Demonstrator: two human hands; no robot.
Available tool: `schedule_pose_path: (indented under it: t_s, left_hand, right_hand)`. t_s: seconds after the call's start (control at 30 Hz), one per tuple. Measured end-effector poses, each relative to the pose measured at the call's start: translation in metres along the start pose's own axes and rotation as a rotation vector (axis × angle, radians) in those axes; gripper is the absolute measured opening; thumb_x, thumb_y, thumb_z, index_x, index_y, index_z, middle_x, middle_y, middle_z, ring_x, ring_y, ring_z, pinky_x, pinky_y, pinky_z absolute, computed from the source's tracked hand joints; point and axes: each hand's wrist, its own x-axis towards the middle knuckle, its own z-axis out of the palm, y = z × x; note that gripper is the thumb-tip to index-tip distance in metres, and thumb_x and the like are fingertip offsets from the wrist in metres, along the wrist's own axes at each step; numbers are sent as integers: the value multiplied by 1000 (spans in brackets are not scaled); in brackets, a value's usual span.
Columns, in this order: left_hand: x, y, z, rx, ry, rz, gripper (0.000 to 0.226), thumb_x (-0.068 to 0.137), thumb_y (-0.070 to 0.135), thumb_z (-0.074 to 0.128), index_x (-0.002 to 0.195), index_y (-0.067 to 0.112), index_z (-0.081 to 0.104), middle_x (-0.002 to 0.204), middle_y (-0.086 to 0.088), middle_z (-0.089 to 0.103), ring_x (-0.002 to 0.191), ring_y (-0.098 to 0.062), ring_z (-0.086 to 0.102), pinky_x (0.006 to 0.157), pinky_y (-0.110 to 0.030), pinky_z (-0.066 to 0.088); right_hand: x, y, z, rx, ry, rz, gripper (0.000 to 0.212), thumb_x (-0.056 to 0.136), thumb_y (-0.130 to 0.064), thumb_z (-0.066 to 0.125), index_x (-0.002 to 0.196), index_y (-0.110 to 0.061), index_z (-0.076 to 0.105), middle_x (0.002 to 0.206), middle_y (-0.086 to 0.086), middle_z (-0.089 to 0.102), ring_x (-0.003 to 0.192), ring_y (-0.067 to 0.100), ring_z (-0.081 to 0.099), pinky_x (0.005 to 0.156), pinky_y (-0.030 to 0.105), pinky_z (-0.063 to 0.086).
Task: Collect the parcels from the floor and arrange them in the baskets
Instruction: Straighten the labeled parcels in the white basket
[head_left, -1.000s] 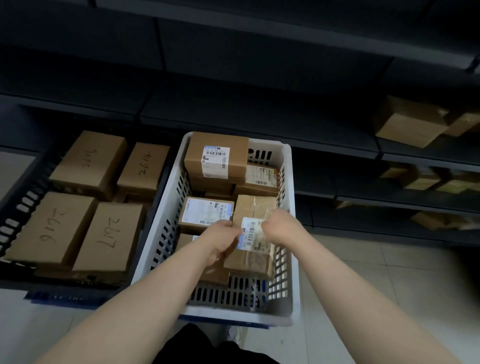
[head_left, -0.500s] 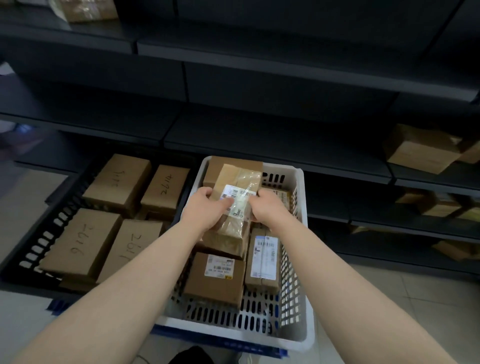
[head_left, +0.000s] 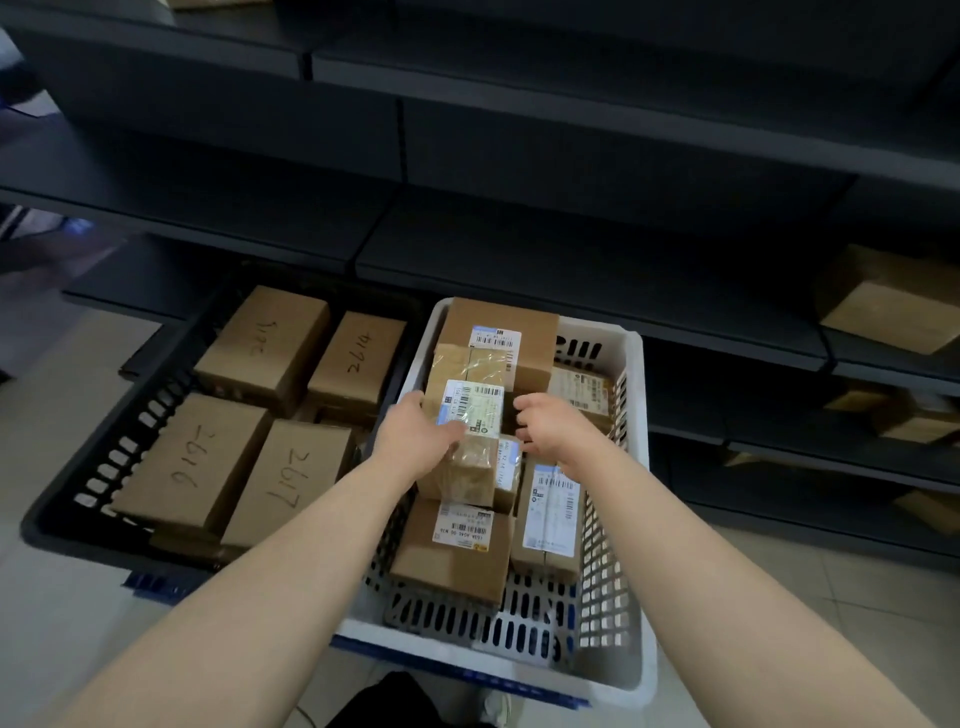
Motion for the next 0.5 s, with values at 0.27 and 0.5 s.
schedule_pose_path:
  t_s: [0.27,0.5]
  left_hand:
    - [-27,-3,14,42,-6,267,42,90,28,62,55,8,52,51,-1,55,46,-9,53,64,-24,50]
    - [-41,-26,70,375,-470,270,15,90,26,64,94,14,71,94,2,68,88,-14,63,84,-30,53]
  right_hand:
    - [10,52,-18,109,37,200,37,97,-5,44,134,-2,50,132,15,54,120,32,55,97,45,51]
    - [16,107,9,184,45,381,33,99,-8,39,128,-5,53,105,13,61,82,24,60,75,34,55]
